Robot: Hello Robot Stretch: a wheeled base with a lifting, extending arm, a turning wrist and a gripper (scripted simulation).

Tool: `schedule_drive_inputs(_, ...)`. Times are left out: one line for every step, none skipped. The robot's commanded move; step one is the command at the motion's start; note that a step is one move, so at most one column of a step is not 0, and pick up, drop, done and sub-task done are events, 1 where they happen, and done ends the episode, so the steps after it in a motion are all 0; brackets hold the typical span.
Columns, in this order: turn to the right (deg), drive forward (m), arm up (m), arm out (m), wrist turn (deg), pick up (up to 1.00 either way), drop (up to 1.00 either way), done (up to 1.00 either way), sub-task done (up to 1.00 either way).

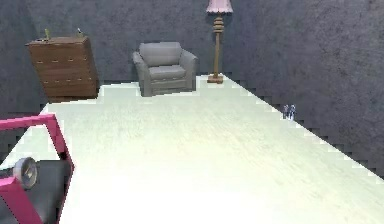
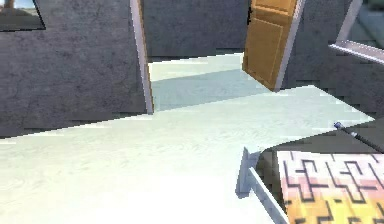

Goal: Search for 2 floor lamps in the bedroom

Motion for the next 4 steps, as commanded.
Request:
schedule_drive_inputs(3.0, 0.00, 0.00, 0.00, 0.0, 0.00, 0.00, 0.00, 0.00)
schedule_drive_inputs(0.0, 1.00, 0.00, 0.00, 0.0, 0.00, 0.00, 0.00, 0.00)
schedule_drive_inputs(0.0, 1.00, 0.00, 0.00, 0.0, 0.00, 0.00, 0.00, 0.00)
schedule_drive_inputs(0.0, 1.00, 0.00, 0.00, 0.0, 0.00, 0.00, 0.00, 0.00)
